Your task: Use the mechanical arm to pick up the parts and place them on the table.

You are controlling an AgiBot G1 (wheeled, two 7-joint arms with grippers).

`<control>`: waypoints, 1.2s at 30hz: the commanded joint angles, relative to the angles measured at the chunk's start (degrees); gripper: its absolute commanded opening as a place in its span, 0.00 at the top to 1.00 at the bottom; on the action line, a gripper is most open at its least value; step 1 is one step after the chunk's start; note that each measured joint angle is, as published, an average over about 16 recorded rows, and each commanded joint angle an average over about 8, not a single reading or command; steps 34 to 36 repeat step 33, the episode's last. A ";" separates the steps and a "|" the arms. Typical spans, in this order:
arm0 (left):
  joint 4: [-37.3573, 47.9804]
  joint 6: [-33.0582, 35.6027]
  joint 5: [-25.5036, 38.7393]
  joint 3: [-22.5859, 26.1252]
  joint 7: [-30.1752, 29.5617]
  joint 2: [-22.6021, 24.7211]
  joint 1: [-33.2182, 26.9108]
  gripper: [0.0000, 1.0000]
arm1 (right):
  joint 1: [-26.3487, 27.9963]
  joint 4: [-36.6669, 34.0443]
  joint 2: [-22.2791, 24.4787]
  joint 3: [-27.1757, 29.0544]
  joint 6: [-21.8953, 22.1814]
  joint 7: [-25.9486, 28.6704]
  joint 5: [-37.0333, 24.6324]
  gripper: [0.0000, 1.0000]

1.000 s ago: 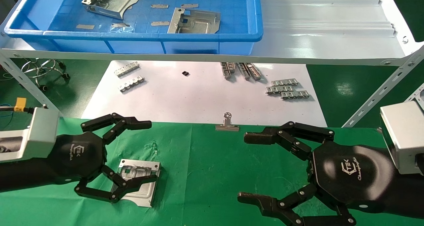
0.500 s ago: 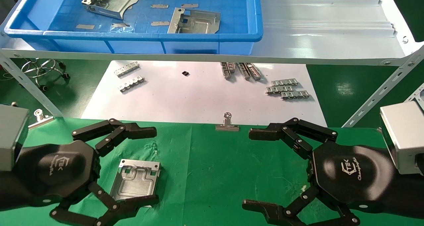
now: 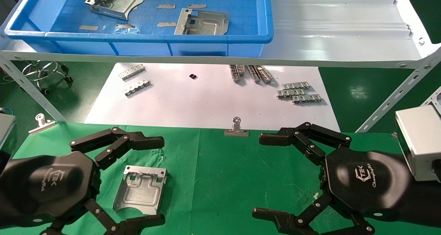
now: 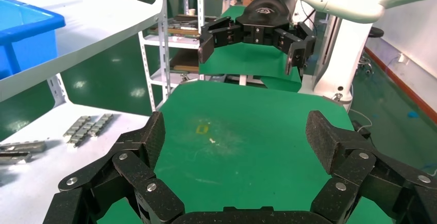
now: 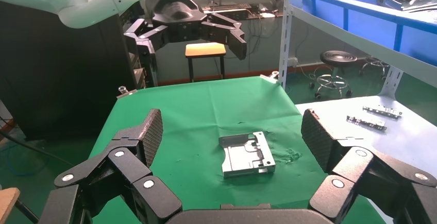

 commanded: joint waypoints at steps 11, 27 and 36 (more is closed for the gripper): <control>0.96 0.05 0.38 0.53 0.53 0.21 -0.52 0.00 | 0.00 0.00 0.00 0.00 0.00 0.00 0.00 0.00; 1.35 0.10 0.58 0.74 0.75 0.28 -0.73 0.00 | 0.00 0.00 0.00 0.00 0.00 0.00 0.00 0.00; 1.40 0.11 0.60 0.76 0.77 0.30 -0.75 0.00 | 0.00 0.00 0.00 0.00 0.00 0.00 0.00 0.00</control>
